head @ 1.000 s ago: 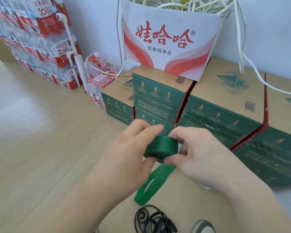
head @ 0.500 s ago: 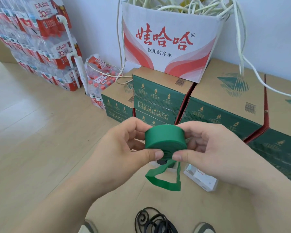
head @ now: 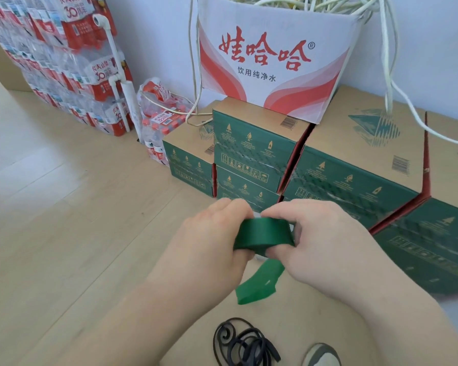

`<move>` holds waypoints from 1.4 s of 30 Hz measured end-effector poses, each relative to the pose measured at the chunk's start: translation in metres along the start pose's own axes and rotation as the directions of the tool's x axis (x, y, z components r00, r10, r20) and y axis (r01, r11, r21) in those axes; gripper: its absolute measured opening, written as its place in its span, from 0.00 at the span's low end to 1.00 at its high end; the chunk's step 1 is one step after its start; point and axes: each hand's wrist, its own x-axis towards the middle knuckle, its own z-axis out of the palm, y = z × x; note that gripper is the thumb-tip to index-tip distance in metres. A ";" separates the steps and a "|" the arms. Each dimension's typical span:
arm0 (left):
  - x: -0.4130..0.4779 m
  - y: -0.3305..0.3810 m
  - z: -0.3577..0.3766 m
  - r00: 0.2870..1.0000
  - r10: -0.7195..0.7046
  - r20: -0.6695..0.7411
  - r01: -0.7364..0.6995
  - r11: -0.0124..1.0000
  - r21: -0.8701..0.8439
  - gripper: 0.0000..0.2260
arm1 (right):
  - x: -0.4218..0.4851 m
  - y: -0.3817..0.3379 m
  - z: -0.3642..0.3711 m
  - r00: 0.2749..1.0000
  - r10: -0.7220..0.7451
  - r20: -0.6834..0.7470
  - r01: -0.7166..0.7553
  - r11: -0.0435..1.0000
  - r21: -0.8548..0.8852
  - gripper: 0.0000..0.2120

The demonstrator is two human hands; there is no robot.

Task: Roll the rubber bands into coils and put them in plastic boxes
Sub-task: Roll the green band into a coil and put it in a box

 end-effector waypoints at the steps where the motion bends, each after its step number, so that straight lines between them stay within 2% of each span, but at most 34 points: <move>1: 0.001 0.000 -0.003 0.998 -0.057 0.001 0.057 0.996 -0.072 0.13 | 0.002 0.004 -0.002 1.000 0.028 0.012 -0.028 0.997 0.075 0.18; 5: 0.005 0.000 -0.015 0.980 -0.196 0.043 0.198 0.909 -0.368 0.16 | 0.005 0.018 -0.010 0.998 0.042 0.048 -0.052 0.969 0.240 0.14; 8: 0.006 -0.001 -0.020 0.971 -0.229 0.071 0.232 0.822 -0.520 0.17 | 0.004 0.020 -0.014 0.998 -0.022 0.051 0.000 0.918 0.396 0.15; 10: 0.009 -0.002 -0.019 0.965 -0.246 0.086 0.250 0.785 -0.567 0.17 | 0.004 0.019 -0.014 1.000 -0.027 -0.005 0.027 0.917 0.398 0.13; 11: 0.009 -0.002 -0.016 0.966 -0.247 0.076 0.248 0.806 -0.537 0.17 | 0.004 0.018 -0.012 0.999 -0.015 -0.032 0.025 0.932 0.361 0.12; 12: 0.009 -0.003 -0.012 0.974 -0.223 0.036 0.216 0.871 -0.441 0.17 | 0.004 0.016 -0.010 0.999 -0.002 -0.044 0.015 0.954 0.299 0.11; 14: 0.008 -0.004 -0.002 0.995 -0.068 -0.075 0.061 0.995 -0.085 0.19 | 0.004 0.010 -0.004 0.999 0.001 -0.043 0.005 0.990 0.140 0.11; 15: 0.006 -0.002 0.002 0.994 0.025 -0.103 -0.017 0.997 0.072 0.21 | 0.004 0.007 -0.001 0.999 -0.011 -0.046 0.015 0.997 0.075 0.11; 16: 0.004 0.000 0.007 0.991 0.086 -0.103 -0.070 0.986 0.150 0.22 | 0.004 0.005 0.000 0.998 -0.022 -0.053 0.023 0.999 0.032 0.11; 18: 0.002 0.004 0.012 0.985 0.143 -0.097 -0.127 0.979 0.156 0.21 | 0.004 0.004 0.000 0.997 -0.025 -0.074 0.023 0.999 -0.023 0.11; 22: 0.002 0.005 0.012 0.989 0.144 -0.041 -0.143 0.989 0.031 0.20 | 0.002 0.007 0.000 0.997 -0.042 -0.070 0.038 0.998 -0.058 0.10; 25: 0.005 0.000 0.005 1.000 0.022 -0.002 -0.022 0.988 -0.153 0.13 | 0.001 0.007 -0.007 0.997 0.009 -0.071 0.002 0.988 0.152 0.13; 26: 0.005 -0.001 0.003 0.999 -0.035 0.016 0.038 0.976 -0.214 0.13 | 0.001 0.009 -0.010 0.998 0.050 -0.047 -0.040 0.979 0.198 0.16; 28: 0.006 -0.002 -0.002 0.990 -0.139 0.039 0.144 0.928 -0.343 0.15 | 0.002 0.017 -0.013 0.996 0.091 0.006 -0.091 0.981 0.174 0.17; 33: 0.006 -0.004 -0.012 0.957 -0.252 0.142 0.289 0.804 -0.520 0.15 | 0.004 0.019 -0.007 0.999 0.050 -0.013 -0.048 0.988 0.150 0.10; 35: 0.004 -0.006 -0.011 0.956 -0.234 0.175 0.289 0.847 -0.446 0.14 | 0.003 0.015 -0.008 0.999 0.032 -0.018 -0.029 0.989 0.147 0.10; 37: 0.003 -0.008 -0.008 0.975 -0.194 0.112 0.206 0.973 -0.104 0.14 | 0.003 0.011 -0.005 0.999 0.033 -0.023 -0.031 0.995 0.095 0.11; 38: 0.003 -0.007 -0.006 0.987 -0.153 0.056 0.149 0.986 0.068 0.17 | 0.003 0.009 -0.002 0.999 0.040 -0.030 -0.038 0.998 0.057 0.11; 39: 0.002 -0.004 -0.003 0.995 -0.097 0.005 0.095 0.984 0.154 0.19 | 0.004 0.006 0.000 0.998 0.048 -0.040 -0.047 0.999 0.024 0.11; 42: 0.001 0.007 0.004 0.998 0.061 -0.012 -0.059 0.988 0.140 0.19 | 0.005 0.001 0.003 0.994 0.060 -0.086 -0.062 0.998 -0.023 0.11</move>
